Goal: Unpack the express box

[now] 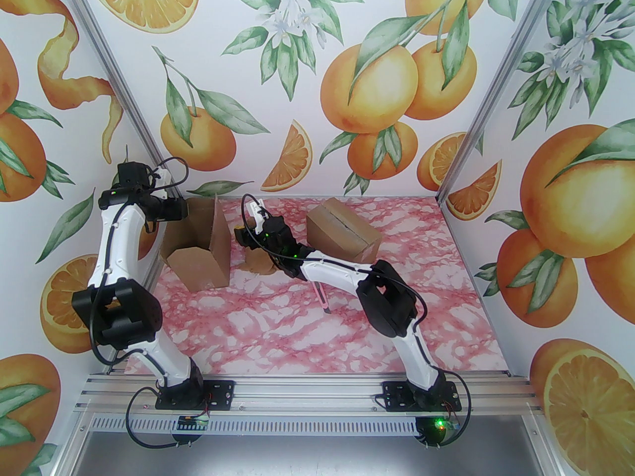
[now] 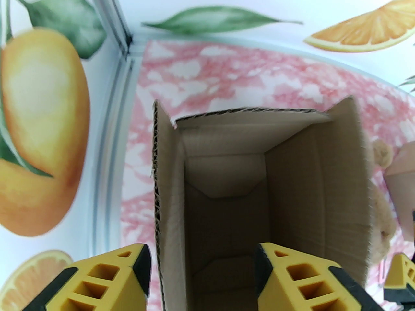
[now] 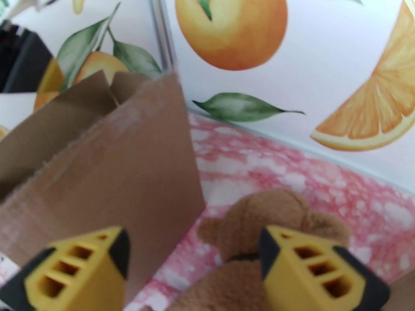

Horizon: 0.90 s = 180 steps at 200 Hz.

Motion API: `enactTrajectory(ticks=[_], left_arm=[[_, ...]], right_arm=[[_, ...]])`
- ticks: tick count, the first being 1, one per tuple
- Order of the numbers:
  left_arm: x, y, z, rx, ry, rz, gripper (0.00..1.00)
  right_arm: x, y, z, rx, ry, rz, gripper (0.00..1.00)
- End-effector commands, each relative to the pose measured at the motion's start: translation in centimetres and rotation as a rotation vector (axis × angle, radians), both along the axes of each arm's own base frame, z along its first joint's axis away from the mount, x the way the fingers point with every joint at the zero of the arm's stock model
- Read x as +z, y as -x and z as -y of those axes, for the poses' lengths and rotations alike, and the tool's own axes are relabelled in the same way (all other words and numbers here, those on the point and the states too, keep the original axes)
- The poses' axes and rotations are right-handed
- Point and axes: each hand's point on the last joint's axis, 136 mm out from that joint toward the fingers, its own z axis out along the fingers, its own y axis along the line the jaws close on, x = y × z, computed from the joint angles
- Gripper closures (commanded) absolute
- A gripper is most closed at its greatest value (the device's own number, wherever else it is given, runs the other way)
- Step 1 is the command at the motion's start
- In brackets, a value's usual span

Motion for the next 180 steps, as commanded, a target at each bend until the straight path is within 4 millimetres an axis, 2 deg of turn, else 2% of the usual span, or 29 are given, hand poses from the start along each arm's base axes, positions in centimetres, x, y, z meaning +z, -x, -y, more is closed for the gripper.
enactTrajectory(ticks=[1,32,51,67,87,97,129,154,180], left_arm=[[3.6,0.6,0.1,0.012,-0.014,0.106,0.36],[5.5,1.5,0.9,0.017,0.01,0.149,0.33],[7.0,2.0,2.1,0.007,0.034,0.182,0.32],[8.2,2.3,4.2,-0.03,0.054,0.214,0.32],[9.4,2.4,7.9,-0.084,0.101,0.246,0.32],[9.7,2.3,9.8,-0.116,0.12,0.253,0.33],[10.9,2.0,14.8,-0.187,0.174,0.301,0.35],[11.5,2.0,17.5,-0.233,0.205,0.322,0.36],[10.5,2.1,19.4,-0.273,0.211,0.298,0.36]], right_arm=[[7.0,0.3,3.5,-0.058,-0.044,0.093,0.2],[9.1,1.5,7.5,-0.142,0.036,0.089,0.16],[9.3,2.8,10.0,-0.175,0.088,0.053,0.17],[8.6,4.4,12.2,-0.202,0.126,-0.017,0.19],[5.9,6.6,14.9,-0.238,0.16,-0.154,0.23],[3.9,8.0,15.8,-0.244,0.184,-0.217,0.26],[-1.6,11.7,17.2,-0.291,0.286,-0.348,0.31],[-5.6,12.9,18.1,-0.333,0.335,-0.463,0.33],[-9.3,13.0,18.9,-0.376,0.424,-0.535,0.33]])
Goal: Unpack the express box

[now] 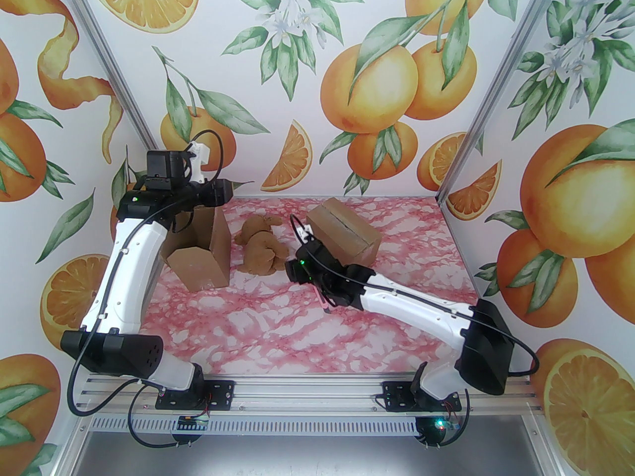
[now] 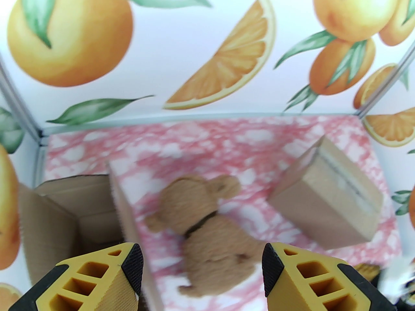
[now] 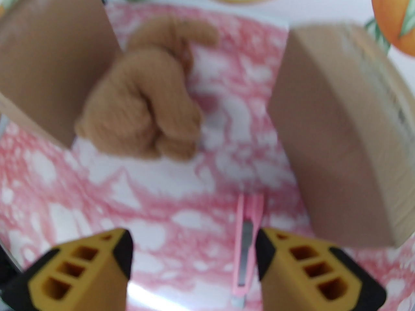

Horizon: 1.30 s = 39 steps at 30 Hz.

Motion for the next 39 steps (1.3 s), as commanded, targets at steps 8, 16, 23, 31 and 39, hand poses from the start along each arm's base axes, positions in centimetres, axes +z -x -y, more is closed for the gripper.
enactTrajectory(ticks=[8,16,23,31,39], left_arm=[[-2.2,1.2,3.0,-0.056,0.023,-0.032,0.37],[-2.8,2.1,2.4,-0.051,-0.014,-0.034,0.37],[-3.0,2.2,2.4,-0.052,-0.021,-0.033,0.37],[-2.9,2.0,2.4,-0.053,-0.023,-0.025,0.37],[-2.8,2.0,2.3,-0.053,-0.033,-0.022,0.37]], right_arm=[[-8.7,-1.9,4.0,-0.177,0.145,-0.266,0.32],[-11.9,-2.7,2.9,-0.137,0.205,-0.372,0.31],[-14.0,-2.4,3.5,-0.166,0.261,-0.427,0.32],[-16.0,-2.6,4.2,-0.21,0.294,-0.462,0.39],[-17.4,-2.6,4.6,-0.223,0.31,-0.493,0.43]])
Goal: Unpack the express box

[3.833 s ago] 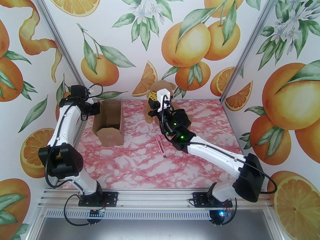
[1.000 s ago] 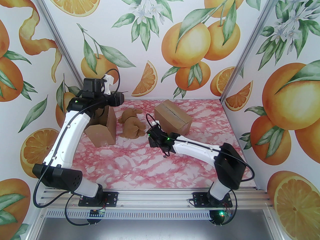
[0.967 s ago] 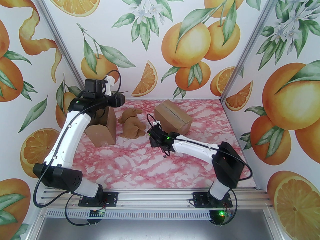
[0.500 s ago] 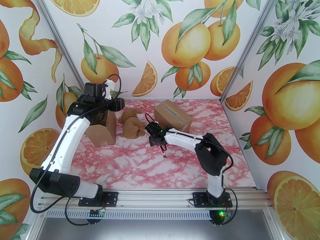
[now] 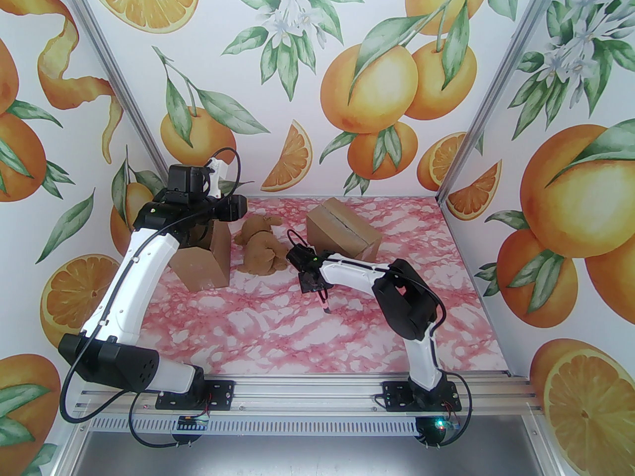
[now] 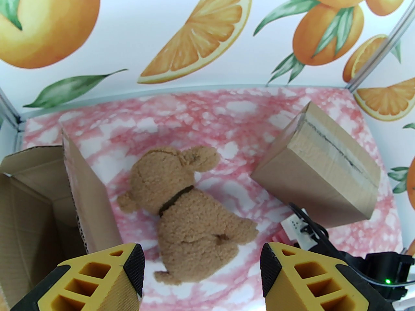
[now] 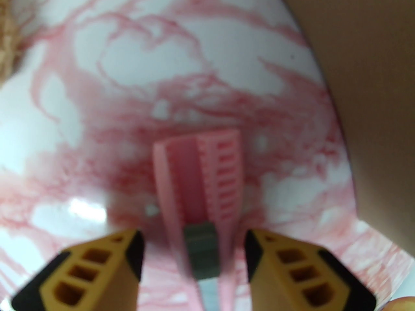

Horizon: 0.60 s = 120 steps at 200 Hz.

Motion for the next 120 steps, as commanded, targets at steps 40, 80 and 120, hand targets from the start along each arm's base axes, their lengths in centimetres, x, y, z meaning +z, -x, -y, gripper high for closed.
enactTrajectory(ticks=[40,80,120], left_arm=[[1.2,0.0,-0.1,-0.009,-0.013,0.056,0.37],[1.2,-0.1,0.0,-0.013,-0.01,0.06,0.37],[1.4,-0.4,0.8,-0.04,0.027,0.068,0.38]], right_arm=[[-2.1,0.5,1.1,-0.016,0.038,-0.068,0.58],[-0.3,0.1,1.4,-0.025,0.03,-0.016,0.7],[6.4,-2.2,-0.1,-0.041,-0.093,0.156,0.75]])
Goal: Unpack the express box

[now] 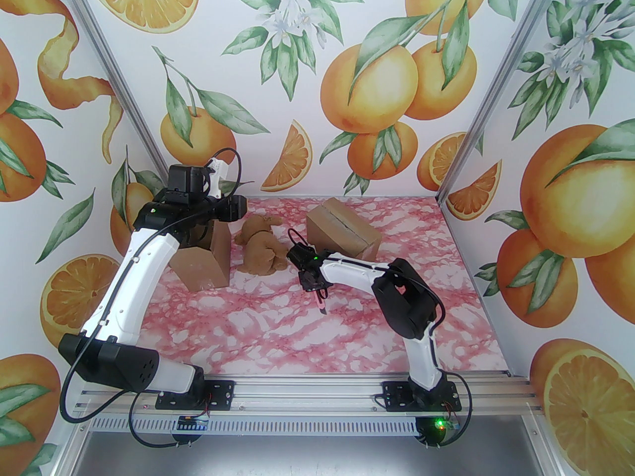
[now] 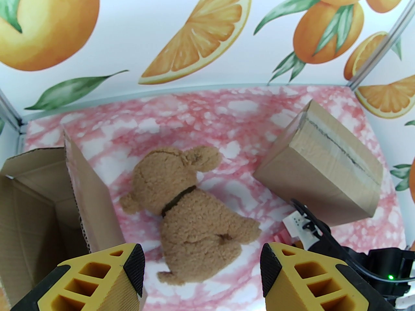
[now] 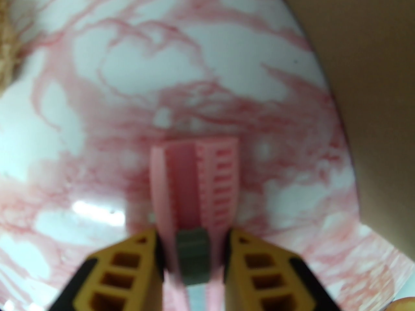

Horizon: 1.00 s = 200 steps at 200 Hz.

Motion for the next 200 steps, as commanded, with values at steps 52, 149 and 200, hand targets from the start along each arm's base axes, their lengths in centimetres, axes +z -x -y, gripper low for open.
enactTrajectory(ticks=[52,149,200], left_arm=[[3.3,0.2,3.7,-0.159,0.167,0.171,0.41],[0.1,1.2,12.1,-0.343,0.132,0.225,0.4],[-1.8,-0.9,7.1,-0.144,0.079,0.127,0.4]], right_arm=[[22.4,-4.9,-1.4,-0.065,-0.405,0.595,0.76],[30.0,-6.6,-0.3,-0.093,-0.443,0.831,0.77],[20.9,-6.8,-1.8,-0.059,-0.391,0.56,0.66]])
